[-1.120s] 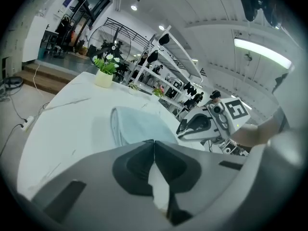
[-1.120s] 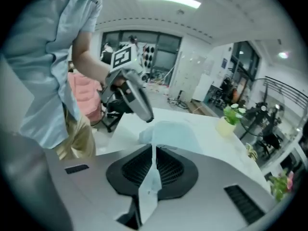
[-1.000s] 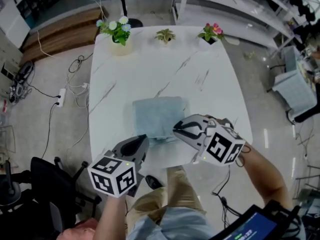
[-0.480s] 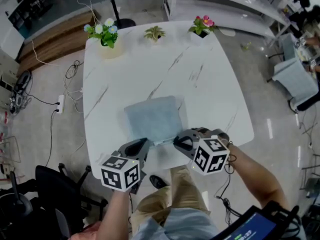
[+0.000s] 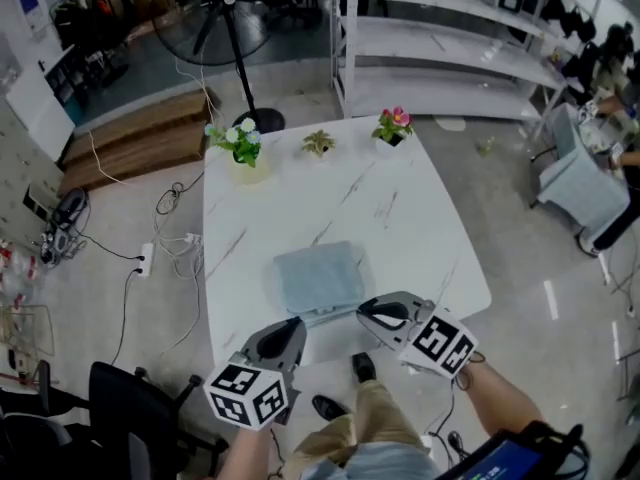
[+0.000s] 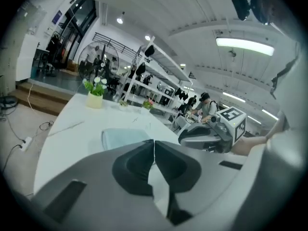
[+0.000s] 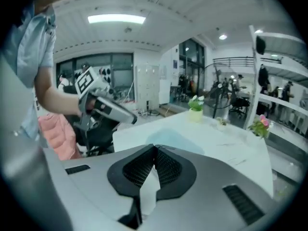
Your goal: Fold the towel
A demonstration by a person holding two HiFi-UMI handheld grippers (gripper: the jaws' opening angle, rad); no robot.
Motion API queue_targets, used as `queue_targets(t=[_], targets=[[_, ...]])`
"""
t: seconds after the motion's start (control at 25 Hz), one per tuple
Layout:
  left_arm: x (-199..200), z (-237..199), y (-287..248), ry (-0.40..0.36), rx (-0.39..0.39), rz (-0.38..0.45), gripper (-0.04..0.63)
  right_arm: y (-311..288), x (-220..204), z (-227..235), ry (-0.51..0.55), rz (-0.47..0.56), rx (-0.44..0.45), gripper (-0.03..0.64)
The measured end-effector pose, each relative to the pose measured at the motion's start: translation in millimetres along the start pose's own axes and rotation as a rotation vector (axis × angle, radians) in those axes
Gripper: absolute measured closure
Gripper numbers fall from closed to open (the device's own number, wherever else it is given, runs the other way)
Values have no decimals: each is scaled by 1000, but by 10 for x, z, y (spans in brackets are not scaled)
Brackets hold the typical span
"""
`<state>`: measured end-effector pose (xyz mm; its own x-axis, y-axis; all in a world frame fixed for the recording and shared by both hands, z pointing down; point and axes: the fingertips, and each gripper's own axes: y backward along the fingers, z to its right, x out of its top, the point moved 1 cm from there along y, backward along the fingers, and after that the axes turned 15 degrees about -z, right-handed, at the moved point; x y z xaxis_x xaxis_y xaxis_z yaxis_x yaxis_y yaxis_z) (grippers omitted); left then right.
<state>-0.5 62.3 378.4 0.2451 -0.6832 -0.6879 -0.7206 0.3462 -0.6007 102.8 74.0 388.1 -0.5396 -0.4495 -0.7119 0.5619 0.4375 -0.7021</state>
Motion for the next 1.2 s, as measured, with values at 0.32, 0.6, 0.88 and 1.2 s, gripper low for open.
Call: queue_targets(t=[0.32,0.6,0.88,1.2], targets=[[899,829,1281,-139,287,419,586,1466,1134,-66,-187,436,-321,598],[855,1465,1581,-167,432,536,586,1931,872,-444,-196,482,-409,598],[571,1866,1553,-157,452,534,586,2141,455,-717,-207,469,-445,598],[529,2092,1637,-167,466,563,588,2344,398,-850,-185,506,-456,600]])
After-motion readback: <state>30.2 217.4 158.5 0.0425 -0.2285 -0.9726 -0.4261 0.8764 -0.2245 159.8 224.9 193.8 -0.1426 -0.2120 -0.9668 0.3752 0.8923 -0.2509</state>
